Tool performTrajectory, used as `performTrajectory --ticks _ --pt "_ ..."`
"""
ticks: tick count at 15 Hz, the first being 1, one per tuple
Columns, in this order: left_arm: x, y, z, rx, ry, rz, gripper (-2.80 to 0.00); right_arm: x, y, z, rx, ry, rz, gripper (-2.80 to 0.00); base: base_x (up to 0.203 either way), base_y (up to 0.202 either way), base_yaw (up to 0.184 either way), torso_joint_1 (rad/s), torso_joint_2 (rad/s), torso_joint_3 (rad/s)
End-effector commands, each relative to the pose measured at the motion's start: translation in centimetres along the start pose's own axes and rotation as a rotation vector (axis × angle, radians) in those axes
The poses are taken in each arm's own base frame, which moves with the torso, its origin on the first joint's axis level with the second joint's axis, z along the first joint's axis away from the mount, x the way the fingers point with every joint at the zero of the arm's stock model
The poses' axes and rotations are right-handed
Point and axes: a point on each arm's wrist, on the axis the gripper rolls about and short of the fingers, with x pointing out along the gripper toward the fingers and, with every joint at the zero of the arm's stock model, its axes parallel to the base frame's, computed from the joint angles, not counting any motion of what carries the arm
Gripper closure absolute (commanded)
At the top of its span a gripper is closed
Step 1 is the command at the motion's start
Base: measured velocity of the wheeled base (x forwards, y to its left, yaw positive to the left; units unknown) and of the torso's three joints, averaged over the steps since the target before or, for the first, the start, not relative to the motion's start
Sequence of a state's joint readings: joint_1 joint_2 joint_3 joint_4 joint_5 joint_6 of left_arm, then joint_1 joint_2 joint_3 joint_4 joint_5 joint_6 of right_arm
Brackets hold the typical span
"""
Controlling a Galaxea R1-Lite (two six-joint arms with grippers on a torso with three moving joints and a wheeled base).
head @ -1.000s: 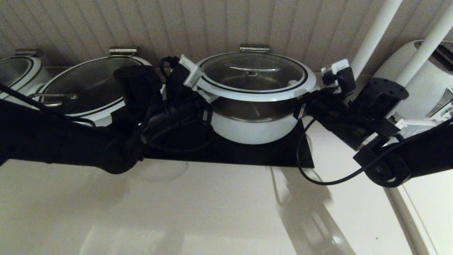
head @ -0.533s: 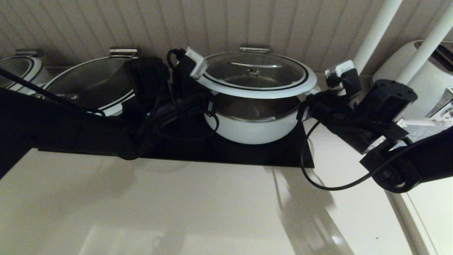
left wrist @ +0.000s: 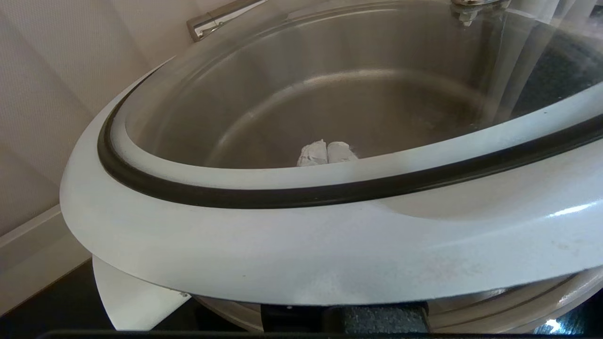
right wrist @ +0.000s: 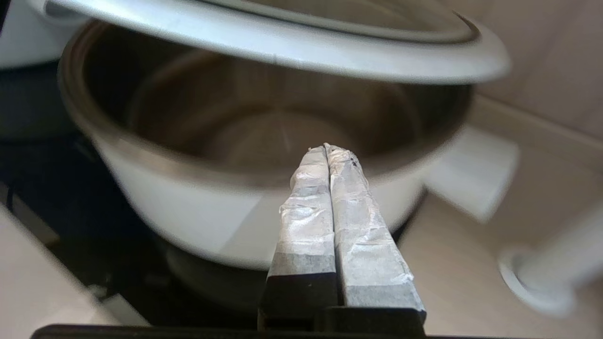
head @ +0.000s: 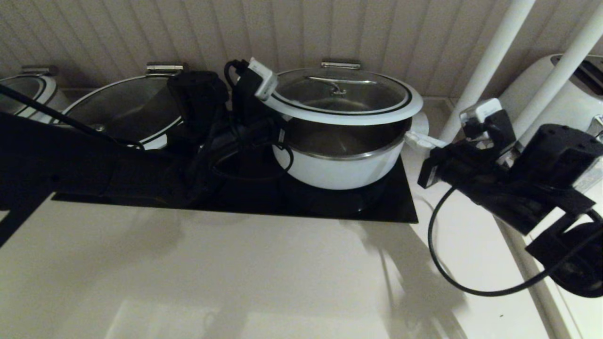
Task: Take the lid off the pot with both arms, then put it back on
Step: Open the pot lid completely
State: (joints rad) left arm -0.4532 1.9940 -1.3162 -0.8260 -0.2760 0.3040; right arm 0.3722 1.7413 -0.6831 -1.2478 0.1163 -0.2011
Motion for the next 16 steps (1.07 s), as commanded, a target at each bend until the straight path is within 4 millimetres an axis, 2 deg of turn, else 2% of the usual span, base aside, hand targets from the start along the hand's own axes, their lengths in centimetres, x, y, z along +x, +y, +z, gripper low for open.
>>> performTrajectory --ticks 1,5,9,12,16 --pt "0.0 0.0 0.1 0.003 -0.006 -0.001 0.00 -2.4 -0.4 1.1 -0.006 -0.013 -0.017 0.00 0.000 0.000 0.000 0.000 0.00 0.000" --pt "0.0 0.0 0.2 0.003 -0.008 0.000 0.00 -6.3 -1.2 1.5 -0.015 0.018 -0.064 0.00 0.000 0.000 0.000 0.000 0.00 0.000" --pt "-0.1 0.0 0.2 0.004 -0.008 0.001 0.00 -10.9 -0.8 1.9 -0.007 0.079 -0.073 0.00 0.000 0.000 0.000 0.000 0.00 0.000" --pt "0.0 0.0 0.0 0.002 -0.005 -0.001 0.00 -15.5 0.0 2.0 0.005 0.127 -0.066 0.00 0.000 0.000 0.000 0.000 0.00 0.000" --pt "0.1 0.1 0.3 0.005 -0.016 0.002 0.00 -22.6 1.7 0.7 0.022 0.183 -0.083 0.00 0.000 0.000 0.000 0.000 0.00 0.000"
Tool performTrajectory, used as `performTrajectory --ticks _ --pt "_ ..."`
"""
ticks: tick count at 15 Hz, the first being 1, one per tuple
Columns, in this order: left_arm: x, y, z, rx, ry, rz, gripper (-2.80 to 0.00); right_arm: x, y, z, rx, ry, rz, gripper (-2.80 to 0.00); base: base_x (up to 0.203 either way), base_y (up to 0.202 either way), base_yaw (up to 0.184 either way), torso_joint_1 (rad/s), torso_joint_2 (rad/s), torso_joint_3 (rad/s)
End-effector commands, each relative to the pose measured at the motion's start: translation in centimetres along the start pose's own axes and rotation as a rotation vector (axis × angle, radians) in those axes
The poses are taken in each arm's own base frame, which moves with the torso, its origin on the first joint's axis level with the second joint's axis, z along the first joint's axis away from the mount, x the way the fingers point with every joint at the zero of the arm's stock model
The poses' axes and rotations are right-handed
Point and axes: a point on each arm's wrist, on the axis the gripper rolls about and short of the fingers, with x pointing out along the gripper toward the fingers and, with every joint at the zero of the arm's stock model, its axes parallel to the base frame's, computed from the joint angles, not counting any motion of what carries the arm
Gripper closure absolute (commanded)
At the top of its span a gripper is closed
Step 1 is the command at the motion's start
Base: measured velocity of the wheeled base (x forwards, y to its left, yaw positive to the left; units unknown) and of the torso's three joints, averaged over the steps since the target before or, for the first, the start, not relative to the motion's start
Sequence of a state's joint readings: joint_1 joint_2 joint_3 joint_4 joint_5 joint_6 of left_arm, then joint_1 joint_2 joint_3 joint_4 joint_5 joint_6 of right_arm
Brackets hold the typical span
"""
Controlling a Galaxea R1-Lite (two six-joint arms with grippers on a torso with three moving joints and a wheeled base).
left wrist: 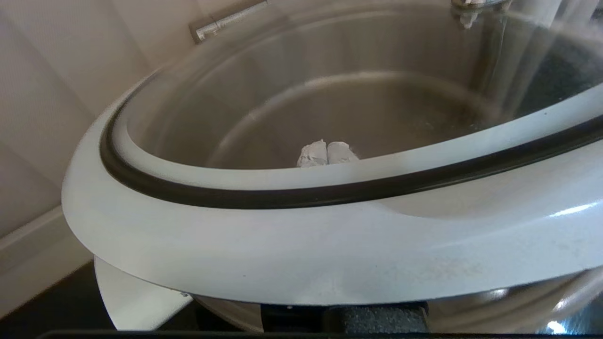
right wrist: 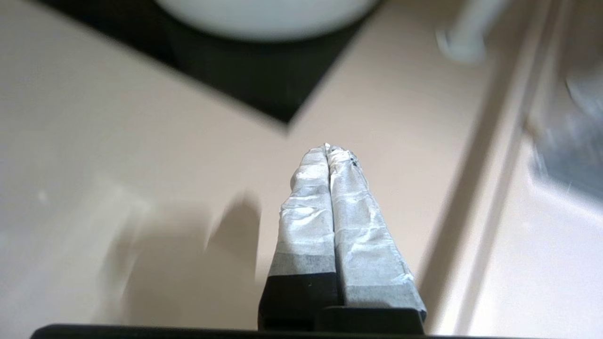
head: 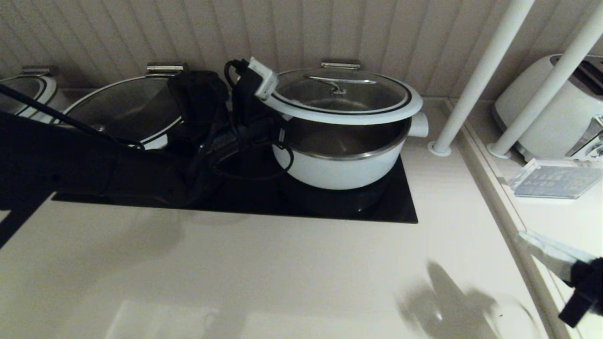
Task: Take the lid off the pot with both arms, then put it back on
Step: Open the pot lid completely
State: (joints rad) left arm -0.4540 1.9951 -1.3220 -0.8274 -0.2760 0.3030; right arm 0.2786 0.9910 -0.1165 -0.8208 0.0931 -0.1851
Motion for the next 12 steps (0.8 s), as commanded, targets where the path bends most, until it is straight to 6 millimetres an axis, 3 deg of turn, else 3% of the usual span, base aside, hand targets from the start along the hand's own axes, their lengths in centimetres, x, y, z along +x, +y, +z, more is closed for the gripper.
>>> performTrajectory --ticks 1,5,9,12 --pt "0.0 0.1 0.2 0.005 -0.011 0.002 0.00 -4.5 0.5 -0.8 -0.006 -0.076 -0.026 0.00 0.000 0.000 0.000 0.000 0.00 0.000" --pt "0.0 0.0 0.1 0.005 -0.009 0.001 0.00 -9.9 1.6 -4.2 -0.002 -0.084 -0.053 0.00 0.000 0.000 0.000 0.000 0.00 0.000" --pt "0.1 0.0 -0.1 0.002 -0.004 -0.001 0.00 -10.4 2.4 -8.1 0.044 0.198 -0.030 0.00 0.000 0.000 0.000 0.000 0.00 0.000" --pt "0.2 -0.1 -0.4 0.001 0.001 -0.004 0.00 -10.5 2.4 -8.4 0.127 0.231 -0.041 0.00 0.000 0.000 0.000 0.000 0.00 0.000"
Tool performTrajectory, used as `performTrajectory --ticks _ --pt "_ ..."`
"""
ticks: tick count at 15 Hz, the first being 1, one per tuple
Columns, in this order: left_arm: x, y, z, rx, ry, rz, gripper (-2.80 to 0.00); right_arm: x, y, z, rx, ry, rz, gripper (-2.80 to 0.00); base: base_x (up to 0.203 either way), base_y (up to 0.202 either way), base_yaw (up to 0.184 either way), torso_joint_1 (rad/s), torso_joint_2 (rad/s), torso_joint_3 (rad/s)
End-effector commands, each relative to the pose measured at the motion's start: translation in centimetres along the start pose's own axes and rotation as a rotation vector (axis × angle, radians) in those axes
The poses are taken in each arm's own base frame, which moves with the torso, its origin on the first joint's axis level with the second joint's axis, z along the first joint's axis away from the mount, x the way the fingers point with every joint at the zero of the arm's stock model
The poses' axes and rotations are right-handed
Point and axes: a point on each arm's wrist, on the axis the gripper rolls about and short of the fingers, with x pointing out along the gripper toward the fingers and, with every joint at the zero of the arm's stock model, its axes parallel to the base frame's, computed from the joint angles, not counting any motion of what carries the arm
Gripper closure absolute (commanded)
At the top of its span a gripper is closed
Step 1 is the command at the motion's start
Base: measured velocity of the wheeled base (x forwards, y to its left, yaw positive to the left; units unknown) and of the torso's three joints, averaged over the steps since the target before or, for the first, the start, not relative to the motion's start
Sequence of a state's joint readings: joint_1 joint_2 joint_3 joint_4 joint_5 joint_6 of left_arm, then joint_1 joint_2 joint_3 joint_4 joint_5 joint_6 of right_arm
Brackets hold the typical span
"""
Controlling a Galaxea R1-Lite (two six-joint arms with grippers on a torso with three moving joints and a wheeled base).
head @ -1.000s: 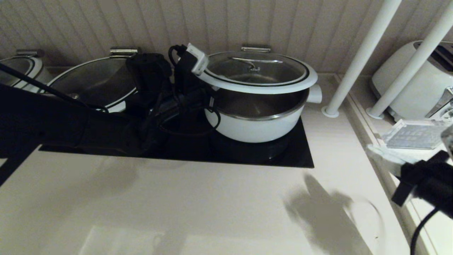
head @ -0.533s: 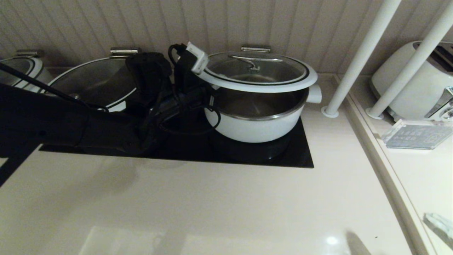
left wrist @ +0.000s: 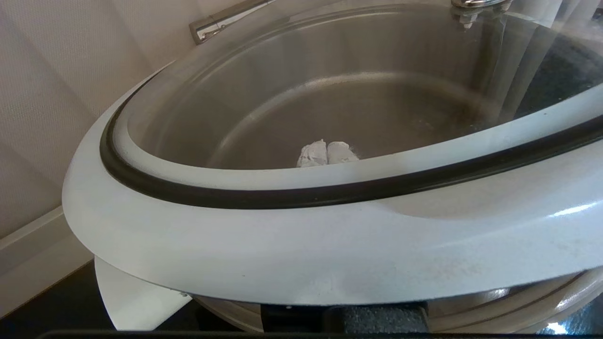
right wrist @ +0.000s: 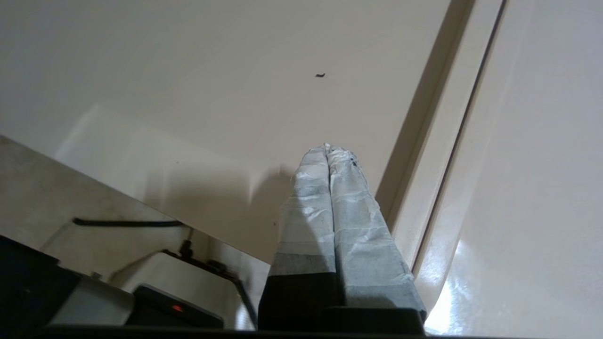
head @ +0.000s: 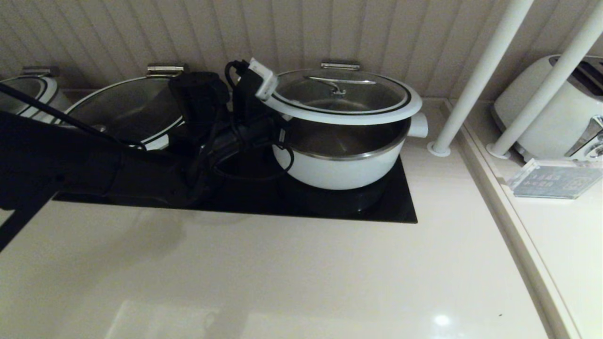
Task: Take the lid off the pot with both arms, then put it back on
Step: Open the pot lid completely
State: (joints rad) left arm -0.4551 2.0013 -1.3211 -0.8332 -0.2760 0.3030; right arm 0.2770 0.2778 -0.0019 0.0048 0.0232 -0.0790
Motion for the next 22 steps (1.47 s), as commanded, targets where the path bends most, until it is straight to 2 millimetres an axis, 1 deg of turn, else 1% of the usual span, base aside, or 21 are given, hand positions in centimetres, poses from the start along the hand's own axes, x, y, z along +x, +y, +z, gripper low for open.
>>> performTrajectory --ticks 1,17,19,20,21,22 --pt "0.10 -0.11 -0.16 0.002 0.000 -0.004 0.00 -0.04 -0.01 -0.04 0.030 -0.004 -0.004 0.00 0.000 0.000 0.000 0.000 0.00 0.000" --pt "0.17 0.00 -0.09 0.002 -0.006 0.000 0.00 -0.03 -0.02 -0.04 0.044 -0.007 -0.012 0.00 0.000 0.000 0.000 0.000 0.00 0.000" --pt "0.23 -0.04 -0.26 0.001 -0.003 -0.001 0.00 0.00 -0.01 -0.02 0.056 0.000 -0.054 0.00 0.000 0.000 0.000 0.000 0.00 0.000" --pt "0.24 -0.04 -0.26 0.001 -0.002 -0.002 0.00 0.02 -0.01 -0.02 0.071 0.004 -0.101 0.00 0.000 0.000 0.000 0.000 0.00 0.000" --pt "0.25 -0.09 -0.25 0.001 -0.003 -0.003 0.00 0.02 -0.01 -0.02 0.075 0.004 -0.112 0.00 0.000 0.000 0.000 0.000 0.00 0.000" --pt "0.24 -0.05 -0.26 0.001 -0.003 -0.002 0.00 0.02 -0.01 -0.02 0.068 0.003 -0.087 0.00 0.000 0.000 0.000 0.000 0.00 0.000"
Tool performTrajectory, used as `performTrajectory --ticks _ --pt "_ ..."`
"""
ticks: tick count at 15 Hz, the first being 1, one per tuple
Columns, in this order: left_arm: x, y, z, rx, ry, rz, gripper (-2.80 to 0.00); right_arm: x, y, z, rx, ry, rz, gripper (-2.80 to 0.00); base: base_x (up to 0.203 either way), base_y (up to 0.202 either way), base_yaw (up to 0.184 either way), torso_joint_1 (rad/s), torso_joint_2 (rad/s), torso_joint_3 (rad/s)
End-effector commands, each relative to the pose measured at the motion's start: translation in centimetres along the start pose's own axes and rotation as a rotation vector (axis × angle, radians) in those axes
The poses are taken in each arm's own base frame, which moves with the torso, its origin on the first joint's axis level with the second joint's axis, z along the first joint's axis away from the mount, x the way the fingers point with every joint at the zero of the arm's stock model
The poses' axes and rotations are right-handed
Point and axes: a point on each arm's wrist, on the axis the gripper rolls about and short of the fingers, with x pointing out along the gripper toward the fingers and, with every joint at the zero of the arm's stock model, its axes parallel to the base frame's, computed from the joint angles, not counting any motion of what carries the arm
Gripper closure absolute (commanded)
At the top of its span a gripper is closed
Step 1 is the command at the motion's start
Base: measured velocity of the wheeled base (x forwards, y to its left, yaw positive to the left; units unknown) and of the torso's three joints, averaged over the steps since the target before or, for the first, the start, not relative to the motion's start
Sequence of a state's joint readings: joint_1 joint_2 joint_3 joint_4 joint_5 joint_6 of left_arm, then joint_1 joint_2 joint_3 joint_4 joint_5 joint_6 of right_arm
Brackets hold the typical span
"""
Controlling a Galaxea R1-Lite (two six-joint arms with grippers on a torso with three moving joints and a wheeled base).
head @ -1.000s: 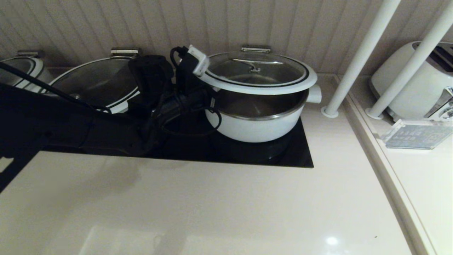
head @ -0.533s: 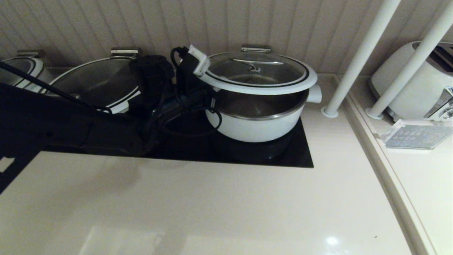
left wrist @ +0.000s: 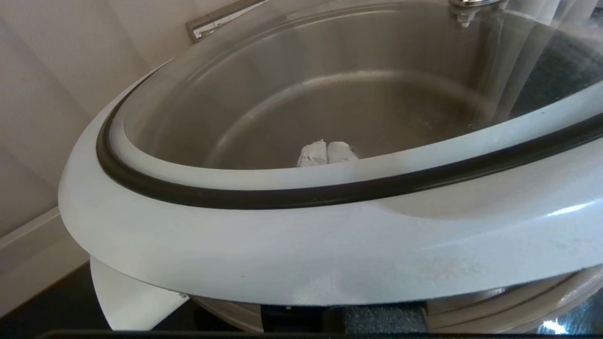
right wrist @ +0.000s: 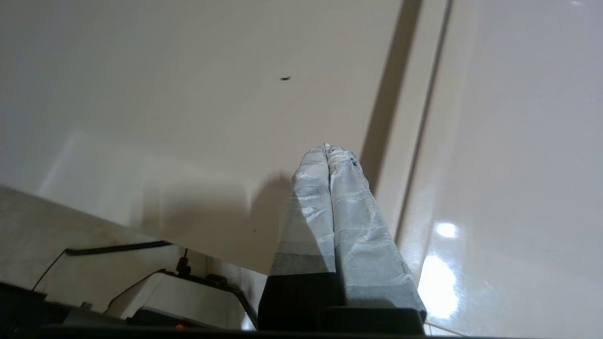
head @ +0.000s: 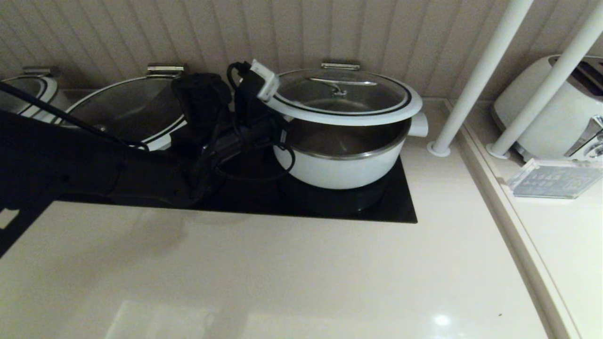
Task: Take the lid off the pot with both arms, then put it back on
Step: Open the pot lid completely
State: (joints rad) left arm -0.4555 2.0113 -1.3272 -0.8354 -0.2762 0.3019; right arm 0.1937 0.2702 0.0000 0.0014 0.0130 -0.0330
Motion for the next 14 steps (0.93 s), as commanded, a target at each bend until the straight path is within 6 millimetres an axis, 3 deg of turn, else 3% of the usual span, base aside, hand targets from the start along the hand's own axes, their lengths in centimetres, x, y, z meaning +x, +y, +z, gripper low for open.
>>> performTrajectory --ticks 1,3,6,8,11,14 --pt "0.05 -0.06 -0.03 0.002 -0.003 -0.002 0.00 0.05 -0.01 0.01 -0.020 0.006 0.068 0.00 0.000 0.000 0.000 0.000 0.00 0.000" --pt "0.04 -0.04 0.04 0.003 -0.007 -0.001 0.00 0.05 -0.04 0.01 -0.088 -0.002 0.309 0.00 0.000 0.000 0.000 0.000 0.00 0.000" --pt "-0.06 0.04 0.20 0.004 -0.009 0.002 0.00 0.08 -0.11 0.02 -0.247 -0.019 0.874 0.00 0.000 0.000 0.000 0.000 0.00 0.000" --pt "-0.08 0.05 0.27 0.005 -0.011 0.002 0.00 0.10 -0.14 0.02 -0.316 -0.026 1.117 0.00 0.000 0.000 0.000 0.000 0.00 0.000" --pt "-0.08 0.05 0.27 0.005 -0.011 0.002 0.00 0.11 -0.14 0.02 -0.332 -0.028 1.174 0.00 0.000 0.000 0.000 0.000 0.00 0.000" --pt "-0.14 0.04 0.43 0.006 -0.014 0.002 0.00 0.04 -0.16 0.01 -0.244 -0.026 0.876 0.00 0.000 0.000 0.000 0.000 0.00 0.000"
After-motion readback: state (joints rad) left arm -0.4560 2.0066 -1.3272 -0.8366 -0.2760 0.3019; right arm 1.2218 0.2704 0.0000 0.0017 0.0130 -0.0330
